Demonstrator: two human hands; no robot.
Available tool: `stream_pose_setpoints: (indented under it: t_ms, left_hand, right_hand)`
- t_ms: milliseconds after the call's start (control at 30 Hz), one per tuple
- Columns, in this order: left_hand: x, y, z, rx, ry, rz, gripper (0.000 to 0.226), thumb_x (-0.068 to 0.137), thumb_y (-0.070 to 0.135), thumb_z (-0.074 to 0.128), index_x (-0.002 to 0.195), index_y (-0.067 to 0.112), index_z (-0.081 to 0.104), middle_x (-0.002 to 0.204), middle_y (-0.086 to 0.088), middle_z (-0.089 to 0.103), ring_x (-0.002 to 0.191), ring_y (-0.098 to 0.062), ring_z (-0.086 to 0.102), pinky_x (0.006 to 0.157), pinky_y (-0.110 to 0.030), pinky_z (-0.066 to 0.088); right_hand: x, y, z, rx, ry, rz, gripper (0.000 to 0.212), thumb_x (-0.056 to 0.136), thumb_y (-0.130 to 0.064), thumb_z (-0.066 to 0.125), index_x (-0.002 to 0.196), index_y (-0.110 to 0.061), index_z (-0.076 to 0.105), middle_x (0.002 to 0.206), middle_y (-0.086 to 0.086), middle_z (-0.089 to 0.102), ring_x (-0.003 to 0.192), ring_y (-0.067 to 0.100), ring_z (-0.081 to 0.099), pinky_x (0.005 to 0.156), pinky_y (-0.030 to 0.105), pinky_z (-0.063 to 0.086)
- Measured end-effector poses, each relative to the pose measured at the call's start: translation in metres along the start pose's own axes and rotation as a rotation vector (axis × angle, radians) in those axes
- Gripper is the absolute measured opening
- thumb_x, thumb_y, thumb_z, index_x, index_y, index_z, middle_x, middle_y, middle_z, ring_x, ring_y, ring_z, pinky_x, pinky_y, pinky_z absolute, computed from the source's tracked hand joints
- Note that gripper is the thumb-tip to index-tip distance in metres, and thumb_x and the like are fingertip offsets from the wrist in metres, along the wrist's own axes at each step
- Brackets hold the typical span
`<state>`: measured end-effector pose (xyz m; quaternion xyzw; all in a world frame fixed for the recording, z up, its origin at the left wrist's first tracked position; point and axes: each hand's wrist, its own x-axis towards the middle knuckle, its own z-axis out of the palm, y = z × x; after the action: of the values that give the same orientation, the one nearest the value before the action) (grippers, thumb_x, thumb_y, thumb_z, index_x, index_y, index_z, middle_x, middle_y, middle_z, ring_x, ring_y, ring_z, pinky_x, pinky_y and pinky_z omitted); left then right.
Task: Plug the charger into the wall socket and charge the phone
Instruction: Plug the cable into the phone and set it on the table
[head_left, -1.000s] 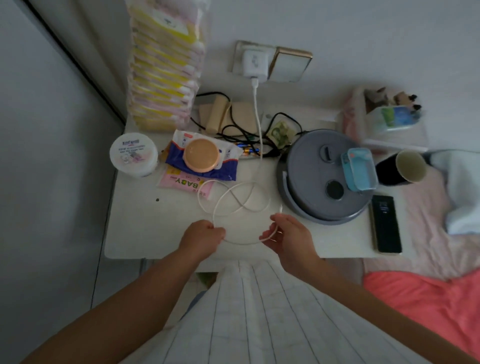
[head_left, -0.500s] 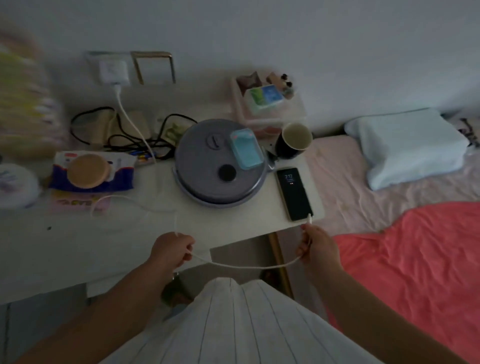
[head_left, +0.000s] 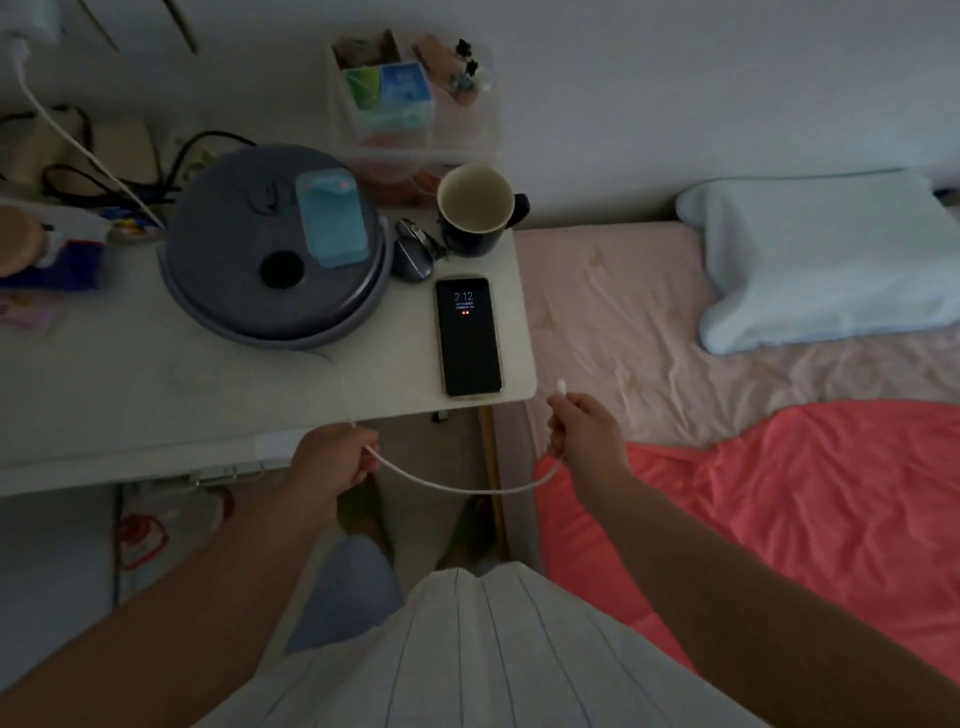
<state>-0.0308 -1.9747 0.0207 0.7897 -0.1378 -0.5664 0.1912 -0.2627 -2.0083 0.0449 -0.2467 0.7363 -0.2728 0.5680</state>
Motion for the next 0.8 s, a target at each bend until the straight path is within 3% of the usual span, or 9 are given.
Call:
stream_pose_setpoints:
  t_ms: [100, 167, 267, 300, 367, 500, 600, 700, 800]
  left_hand:
    - [0.004, 0.006, 0.009, 0.054, 0.015, 0.062, 0.034, 0.079, 0.013, 0.055, 0.045, 0.012, 0.058, 0.037, -0.003, 0.056, 0.031, -0.010, 0.049, 0.036, -0.015, 0.036]
    - [0.005, 0.011, 0.013, 0.089, 0.033, 0.074, 0.033, 0.080, 0.018, 0.055, 0.048, 0.011, 0.060, 0.052, -0.010, 0.057, 0.050, -0.021, 0.051, 0.051, -0.027, 0.035]
    - [0.003, 0.019, 0.017, 0.287, 0.131, 0.091, 0.041, 0.084, 0.029, 0.054, 0.112, 0.001, 0.058, 0.108, -0.018, 0.059, 0.106, -0.031, 0.056, 0.078, -0.035, 0.044]
    - [0.000, 0.023, 0.018, 0.330, 0.170, 0.112, 0.062, 0.085, 0.032, 0.052, 0.137, 0.003, 0.038, 0.136, -0.018, 0.046, 0.128, -0.031, 0.043, 0.099, -0.039, 0.040]
    - [-0.008, 0.034, 0.024, 0.321, 0.248, 0.236, 0.082, 0.085, 0.032, 0.053, 0.148, 0.006, 0.006, 0.157, -0.013, 0.015, 0.143, -0.027, 0.018, 0.117, -0.039, 0.018]
    - [-0.004, 0.053, 0.044, 0.411, 0.288, 0.520, 0.076, 0.084, 0.025, 0.054, 0.147, 0.009, 0.014, 0.153, -0.012, 0.021, 0.141, -0.026, 0.021, 0.116, -0.037, 0.020]
    - [0.015, 0.072, 0.064, 0.398, 0.012, 0.374, 0.060, 0.085, 0.026, 0.052, 0.140, 0.014, 0.031, 0.140, -0.010, 0.041, 0.127, -0.025, 0.042, 0.104, -0.035, 0.039]
    - [0.042, 0.085, 0.082, 0.321, -0.105, 0.269, 0.014, 0.083, 0.019, 0.048, 0.092, 0.011, 0.053, 0.084, -0.006, 0.056, 0.075, -0.019, 0.056, 0.053, -0.024, 0.038]
    - [0.061, 0.093, 0.087, 0.277, -0.053, 0.220, 0.018, 0.083, 0.012, 0.043, 0.067, 0.003, 0.050, 0.068, -0.007, 0.049, 0.061, -0.020, 0.047, 0.047, -0.026, 0.026]
  right_hand:
    - [0.015, -0.003, 0.004, -0.088, -0.062, -0.021, 0.024, 0.091, -0.020, 0.050, 0.068, -0.016, 0.054, 0.062, 0.002, 0.050, 0.051, 0.013, 0.044, 0.054, 0.028, 0.040]
    - [0.024, -0.004, 0.009, -0.152, -0.079, -0.028, 0.025, 0.091, -0.021, 0.049, 0.067, -0.016, 0.053, 0.062, 0.002, 0.051, 0.052, 0.014, 0.046, 0.060, 0.032, 0.043]
    - [0.037, -0.010, 0.019, -0.191, -0.104, -0.023, 0.023, 0.091, -0.021, 0.048, 0.070, -0.015, 0.054, 0.064, 0.002, 0.054, 0.058, 0.016, 0.051, 0.070, 0.038, 0.046]
    - [0.043, -0.012, 0.023, -0.173, -0.109, -0.015, 0.021, 0.091, -0.020, 0.047, 0.071, -0.016, 0.055, 0.067, 0.002, 0.055, 0.061, 0.016, 0.052, 0.072, 0.037, 0.047]
    - [0.052, -0.017, 0.032, -0.164, -0.112, -0.008, 0.019, 0.093, -0.020, 0.046, 0.076, -0.018, 0.055, 0.075, 0.002, 0.057, 0.068, 0.016, 0.056, 0.076, 0.036, 0.049]
    - [0.072, -0.025, 0.048, -0.232, -0.077, -0.020, 0.018, 0.093, -0.020, 0.044, 0.077, -0.018, 0.054, 0.082, 0.002, 0.059, 0.085, 0.020, 0.058, 0.089, 0.043, 0.051]
    - [0.083, -0.028, 0.055, -0.290, -0.045, -0.017, 0.017, 0.091, -0.023, 0.044, 0.077, -0.019, 0.054, 0.080, 0.000, 0.059, 0.089, 0.024, 0.060, 0.092, 0.047, 0.050]
    - [0.089, -0.028, 0.061, -0.284, -0.034, -0.001, 0.018, 0.091, -0.021, 0.046, 0.077, -0.014, 0.055, 0.077, 0.001, 0.059, 0.087, 0.022, 0.061, 0.089, 0.044, 0.050]
    - [0.092, -0.027, 0.065, -0.267, -0.023, 0.014, 0.023, 0.088, -0.019, 0.048, 0.079, -0.001, 0.059, 0.078, 0.010, 0.059, 0.078, 0.023, 0.055, 0.075, 0.039, 0.047]
